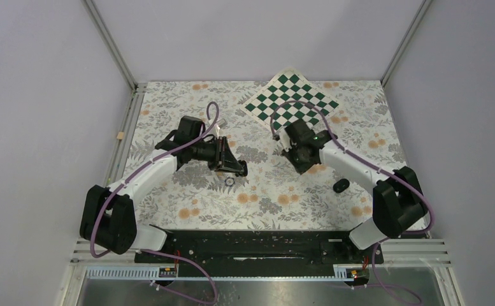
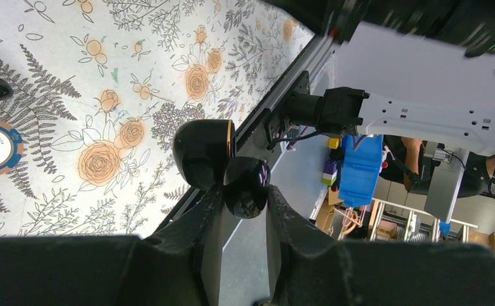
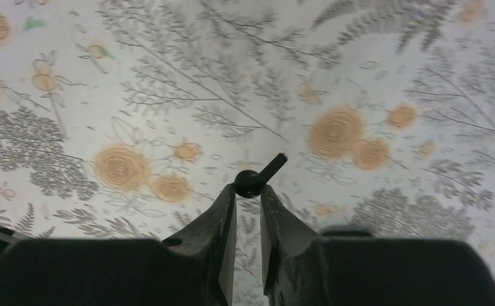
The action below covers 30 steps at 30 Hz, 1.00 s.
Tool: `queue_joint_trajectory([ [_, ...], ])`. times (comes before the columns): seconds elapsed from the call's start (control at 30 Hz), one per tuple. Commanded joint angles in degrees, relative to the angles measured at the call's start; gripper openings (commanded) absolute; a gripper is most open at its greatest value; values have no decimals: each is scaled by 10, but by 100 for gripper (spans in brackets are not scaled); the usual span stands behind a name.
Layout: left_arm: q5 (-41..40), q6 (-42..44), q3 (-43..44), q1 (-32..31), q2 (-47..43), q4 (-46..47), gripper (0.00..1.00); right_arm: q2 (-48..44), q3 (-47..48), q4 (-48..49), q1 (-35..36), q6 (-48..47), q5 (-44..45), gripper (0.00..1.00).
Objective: Insert the wireless bluetooth earbuds into the charging case
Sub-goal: Place the left earbud at the center of the board.
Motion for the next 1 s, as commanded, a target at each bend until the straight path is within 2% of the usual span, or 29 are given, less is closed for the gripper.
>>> queue_joint_trajectory([
  [0.0, -14, 6, 26, 3, -14, 1, 0, -25, -47, 55, 67, 79, -7, 13],
  [0.13, -64, -19, 12, 8, -48, 12, 0, -22, -90, 129, 115, 131, 26, 14],
  [0.23, -82, -36, -4, 18, -69, 22, 0, 5, -87, 135, 130, 174, 51, 14],
  [0.7, -106, -64, -40, 38, -107, 20, 0, 16, -101, 113, 134, 294, 72, 50],
  [0.8, -108, -60, -37, 39, -109, 12, 0, 10, -108, 111, 134, 336, 88, 53],
  [0.97, -110, -59, -38, 40, -118, 5, 0, -65, -153, 157, 135, 394, 57, 54],
])
